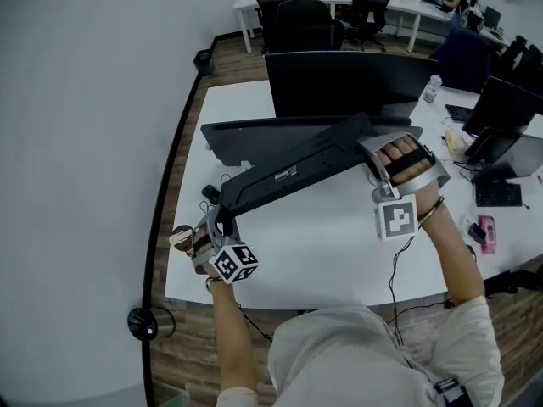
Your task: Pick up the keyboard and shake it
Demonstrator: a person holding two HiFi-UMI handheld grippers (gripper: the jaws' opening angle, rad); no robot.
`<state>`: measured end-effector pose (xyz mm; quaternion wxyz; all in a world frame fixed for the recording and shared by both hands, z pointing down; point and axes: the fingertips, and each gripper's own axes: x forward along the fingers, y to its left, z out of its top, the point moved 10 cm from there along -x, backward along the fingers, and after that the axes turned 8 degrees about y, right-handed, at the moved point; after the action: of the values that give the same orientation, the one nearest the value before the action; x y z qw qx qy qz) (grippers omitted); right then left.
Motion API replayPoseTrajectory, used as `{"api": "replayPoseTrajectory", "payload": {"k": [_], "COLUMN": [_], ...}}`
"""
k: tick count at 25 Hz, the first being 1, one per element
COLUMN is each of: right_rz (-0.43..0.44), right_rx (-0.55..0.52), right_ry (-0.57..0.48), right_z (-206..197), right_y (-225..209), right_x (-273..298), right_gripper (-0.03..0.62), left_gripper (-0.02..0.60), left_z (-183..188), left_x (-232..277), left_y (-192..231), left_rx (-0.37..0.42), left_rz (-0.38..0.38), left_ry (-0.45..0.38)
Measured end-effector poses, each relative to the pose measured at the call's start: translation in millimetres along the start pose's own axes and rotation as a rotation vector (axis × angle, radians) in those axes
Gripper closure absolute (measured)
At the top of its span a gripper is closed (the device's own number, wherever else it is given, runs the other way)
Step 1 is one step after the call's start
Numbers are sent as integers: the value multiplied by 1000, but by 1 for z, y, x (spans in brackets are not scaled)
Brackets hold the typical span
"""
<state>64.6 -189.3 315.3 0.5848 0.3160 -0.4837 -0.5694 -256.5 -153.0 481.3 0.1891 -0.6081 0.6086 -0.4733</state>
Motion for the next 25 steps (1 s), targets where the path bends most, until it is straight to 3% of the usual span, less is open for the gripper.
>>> {"api": "replayPoseTrajectory", "payload": {"k": [6, 12, 14, 16, 19, 25], "right_rz": [48, 125, 150, 156, 107, -122], "right_rx": [399, 779, 862, 900, 845, 598], "right_ry": [45, 106, 100, 94, 97, 65], "right_z": [-14, 15, 26, 32, 21, -30], "right_y": [87, 174, 198, 206, 192, 126], "right_x": [-9, -29, -31, -31, -32, -29], "right_gripper": [461, 465, 468, 468, 467, 467], "left_gripper": [471, 469, 469, 465, 465, 462], "left_z": [32, 82, 101, 105, 96, 87], "left_x": [2, -7, -10, -7, -7, -33], "left_y": [55, 81, 88, 86, 81, 81], "left_rx": [455, 889, 987, 964, 855, 551], "left_rz": [50, 117, 129, 67, 77, 277], "left_ry": [-89, -124, -123, -117, -123, -171]}}
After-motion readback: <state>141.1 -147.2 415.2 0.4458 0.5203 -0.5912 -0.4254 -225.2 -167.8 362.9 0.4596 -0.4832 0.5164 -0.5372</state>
